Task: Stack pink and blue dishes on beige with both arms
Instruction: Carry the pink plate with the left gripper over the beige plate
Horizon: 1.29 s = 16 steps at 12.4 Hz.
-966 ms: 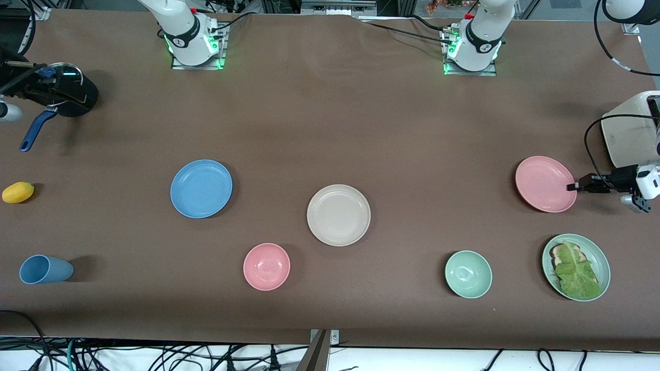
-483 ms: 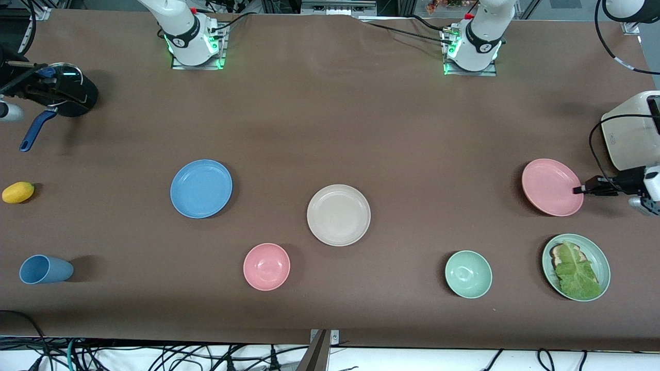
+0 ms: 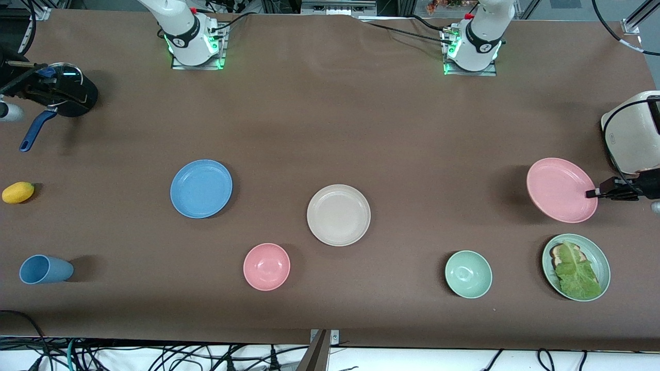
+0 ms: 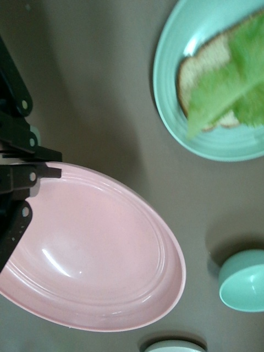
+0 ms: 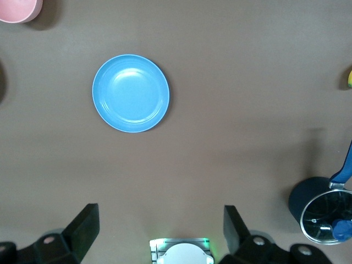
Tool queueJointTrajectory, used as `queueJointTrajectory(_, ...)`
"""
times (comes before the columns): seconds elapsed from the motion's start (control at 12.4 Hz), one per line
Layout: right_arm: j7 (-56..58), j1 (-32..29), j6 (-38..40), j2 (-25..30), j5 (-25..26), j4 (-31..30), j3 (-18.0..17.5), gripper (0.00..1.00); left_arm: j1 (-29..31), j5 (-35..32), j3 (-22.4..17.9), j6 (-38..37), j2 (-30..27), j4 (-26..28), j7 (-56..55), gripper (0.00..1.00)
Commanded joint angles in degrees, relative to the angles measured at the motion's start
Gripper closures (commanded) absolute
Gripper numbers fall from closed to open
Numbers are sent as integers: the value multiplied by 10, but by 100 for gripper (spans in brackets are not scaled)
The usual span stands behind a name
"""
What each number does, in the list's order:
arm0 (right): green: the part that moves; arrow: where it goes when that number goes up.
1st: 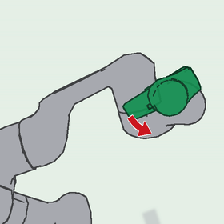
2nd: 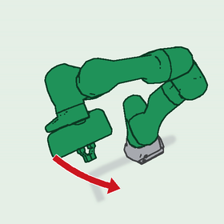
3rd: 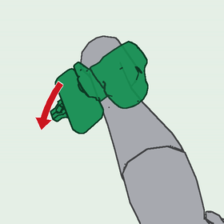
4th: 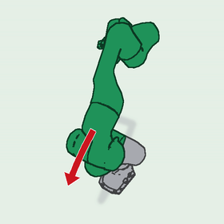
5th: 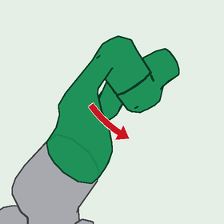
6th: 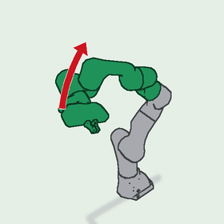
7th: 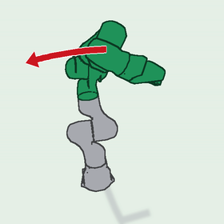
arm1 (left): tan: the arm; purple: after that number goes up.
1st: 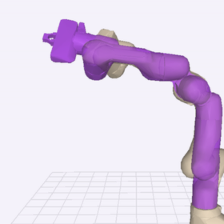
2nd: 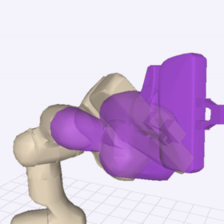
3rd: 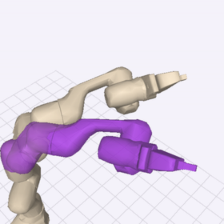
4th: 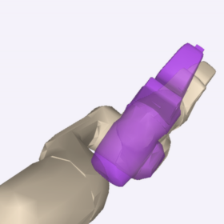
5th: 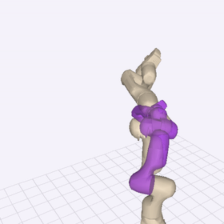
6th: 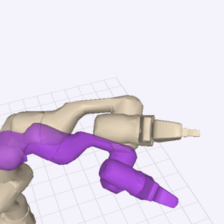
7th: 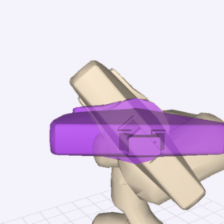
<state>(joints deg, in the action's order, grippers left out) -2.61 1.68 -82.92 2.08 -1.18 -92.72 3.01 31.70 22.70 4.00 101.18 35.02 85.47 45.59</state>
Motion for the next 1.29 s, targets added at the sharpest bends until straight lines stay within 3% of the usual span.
queueJointTrajectory(0.0, -1, 0, 7, 5, -4, 4, 0, 0, -39, -6, 10, -5, -28, 18, -66, 100)
queueJointTrajectory(0.16, -1, 0, 8, 5, -5, 4, 0, 0, -71, -6, 28, -4, -41, 26, -148, 100)
queueJointTrajectory(0.72, 1, 0, 8, 4, -5, 4, 1, 0, -225, -7, 29, 18, -65, 20, -383, 100)
queueJointTrajectory(1.21, 2, 0, 8, 4, -5, 4, 2, 0, -370, -14, 28, 135, -54, 21, -554, 100)
